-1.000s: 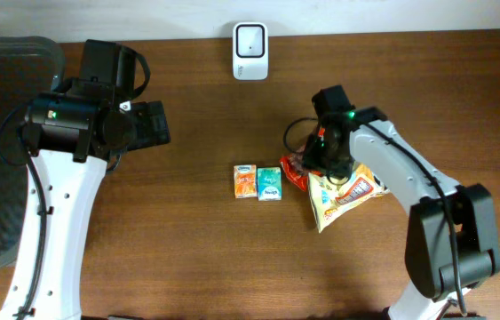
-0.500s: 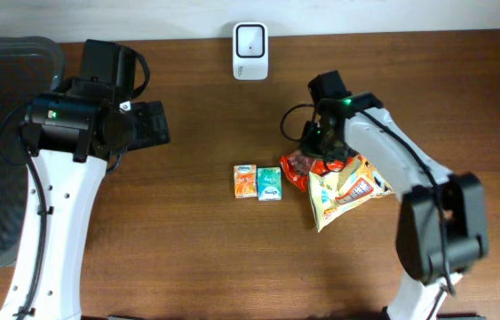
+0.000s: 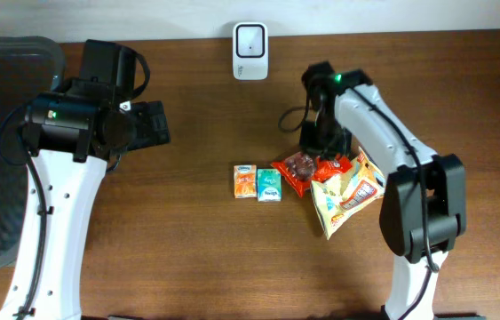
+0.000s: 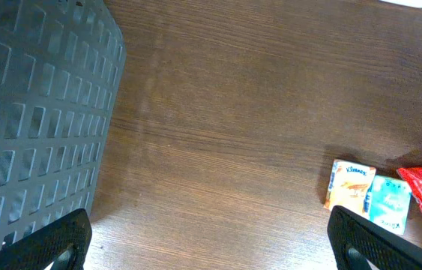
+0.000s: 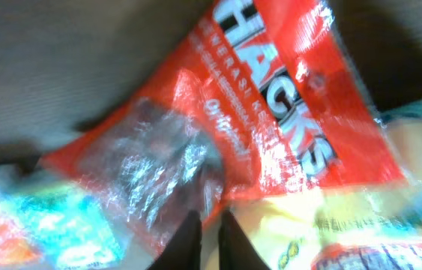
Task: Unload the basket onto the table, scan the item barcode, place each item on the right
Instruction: 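Reach the right gripper to the pile and grasp the red bag, then lift the red bag and hold it over the white scanner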
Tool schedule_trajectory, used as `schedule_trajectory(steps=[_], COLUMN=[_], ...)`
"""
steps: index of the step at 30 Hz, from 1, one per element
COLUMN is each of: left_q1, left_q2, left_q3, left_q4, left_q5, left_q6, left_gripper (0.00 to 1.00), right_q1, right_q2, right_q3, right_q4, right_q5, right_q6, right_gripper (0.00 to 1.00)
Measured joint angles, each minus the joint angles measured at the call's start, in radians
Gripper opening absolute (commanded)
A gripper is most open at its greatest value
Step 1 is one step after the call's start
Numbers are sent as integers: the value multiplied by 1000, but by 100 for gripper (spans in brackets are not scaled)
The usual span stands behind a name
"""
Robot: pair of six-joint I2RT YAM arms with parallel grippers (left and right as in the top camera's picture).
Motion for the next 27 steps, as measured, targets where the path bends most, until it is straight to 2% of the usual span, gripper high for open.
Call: schedule_trajectory(steps=[1,6,10,16,17,18,19,21,23,27], left_q1=[0,0,0,0,0,0,0,0,0,0], left_q2=[0,0,0,0,0,0,0,0,0,0], left_q3=[0,0,0,0,0,0,0,0,0,0], left_q4=[0,0,0,0,0,0,-1,0,0,0], left_q5=[0,0,0,0,0,0,0,0,0,0], left_q6=[0,0,0,0,0,0,0,0,0,0], left_gripper=[99,99,99,99,99,99,99,99,99,99], right_q1=[0,1,17,34,34,34,34,34,34,33], right_q2=[-5,-11,-11,-11,-11,-11,-11,-15,-21,-32], right_q3=[62,63,-44,-208,-228,-252,-270,-288,-295,-295], right_q4=[-56,-111,-6,237,269,312,345,389,421,452], right_q5=[0,0,1,0,2,5,4,3,0,0], right_q6=[-11,-35,-19,138,166,200,220,242,264,284], right_gripper=[85,87,87,85,82,74,59,38,27,17])
